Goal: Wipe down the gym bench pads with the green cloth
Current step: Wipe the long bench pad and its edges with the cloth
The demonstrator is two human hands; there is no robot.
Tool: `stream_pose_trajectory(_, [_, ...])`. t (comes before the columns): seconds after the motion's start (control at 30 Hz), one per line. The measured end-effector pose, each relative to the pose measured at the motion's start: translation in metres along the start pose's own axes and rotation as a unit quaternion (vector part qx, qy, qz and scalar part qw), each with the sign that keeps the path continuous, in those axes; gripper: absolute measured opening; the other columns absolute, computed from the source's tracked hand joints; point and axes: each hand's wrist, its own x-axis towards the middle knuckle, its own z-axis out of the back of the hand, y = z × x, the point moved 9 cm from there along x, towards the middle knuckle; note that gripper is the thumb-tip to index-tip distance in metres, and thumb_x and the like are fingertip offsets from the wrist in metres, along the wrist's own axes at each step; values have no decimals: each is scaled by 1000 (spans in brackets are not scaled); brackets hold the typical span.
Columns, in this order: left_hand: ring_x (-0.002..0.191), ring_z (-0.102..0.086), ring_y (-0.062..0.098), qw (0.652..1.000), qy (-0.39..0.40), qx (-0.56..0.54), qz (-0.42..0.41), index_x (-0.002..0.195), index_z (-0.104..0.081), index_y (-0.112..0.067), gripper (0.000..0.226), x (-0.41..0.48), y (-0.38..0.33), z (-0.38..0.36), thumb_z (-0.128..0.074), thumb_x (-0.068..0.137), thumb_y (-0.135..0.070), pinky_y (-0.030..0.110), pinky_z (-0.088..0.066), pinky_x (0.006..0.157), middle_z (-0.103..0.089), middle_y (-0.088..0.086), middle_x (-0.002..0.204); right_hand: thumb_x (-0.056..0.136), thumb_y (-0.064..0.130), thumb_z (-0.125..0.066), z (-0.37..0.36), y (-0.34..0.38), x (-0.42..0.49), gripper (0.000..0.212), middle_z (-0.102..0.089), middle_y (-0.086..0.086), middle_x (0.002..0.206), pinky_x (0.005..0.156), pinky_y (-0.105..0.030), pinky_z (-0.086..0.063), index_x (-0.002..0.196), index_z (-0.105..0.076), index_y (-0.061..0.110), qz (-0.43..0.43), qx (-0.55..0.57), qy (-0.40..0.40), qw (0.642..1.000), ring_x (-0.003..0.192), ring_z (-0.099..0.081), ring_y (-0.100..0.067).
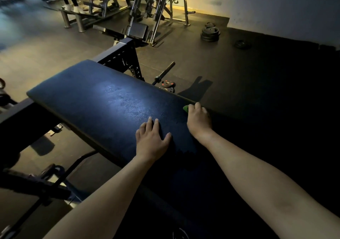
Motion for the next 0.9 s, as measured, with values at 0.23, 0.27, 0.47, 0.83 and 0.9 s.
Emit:
stream_pose_trajectory(0.23, [145,-14,25,997,-38,44,53,155,-26,-29,76,-36,27,6,-29,93,-72,50,-15,115,-17,1,166,98,14,-44,-16,67,-35,33,-51,-14,121,92,-41,-44,127,-59,15,104,83,59,989,108,-56,-37])
stream_pose_trajectory(0.27, [145,-15,25,997,-37,50,50,156,-26,-29,76,-37,25,5,-28,93,-72,50,-16,114,-17,1,166,97,16,-47,-21,75,-39,33,-52,-14,120,92,-41,-44,128,-59,17,126,88,75,985,107,-57,-38])
stream_pose_trajectory(0.47, [144,-17,23,997,-50,39,43,154,-29,-31,77,-38,28,5,-29,91,-75,50,-15,114,-22,-2,164,98,17,-45,13,9,5,34,-49,-15,121,91,-44,-43,130,-56,19,15,47,-33,998,110,-51,-35])
stream_pose_trajectory(0.83, [144,-19,24,998,-41,35,42,153,-33,-30,78,-40,28,3,-25,88,-72,48,-13,115,-23,1,164,99,11,-35,-18,41,-18,28,-44,-20,127,86,-42,-47,122,-51,5,21,14,41,999,107,-55,-40])
stream_pose_trajectory(0.9, [145,-20,23,998,-39,32,39,153,-34,-30,81,-44,27,6,-22,85,-72,47,-13,114,-25,0,163,98,13,-39,-21,58,-37,28,-44,-19,127,88,-40,-44,122,-52,7,43,38,61,996,108,-54,-40])
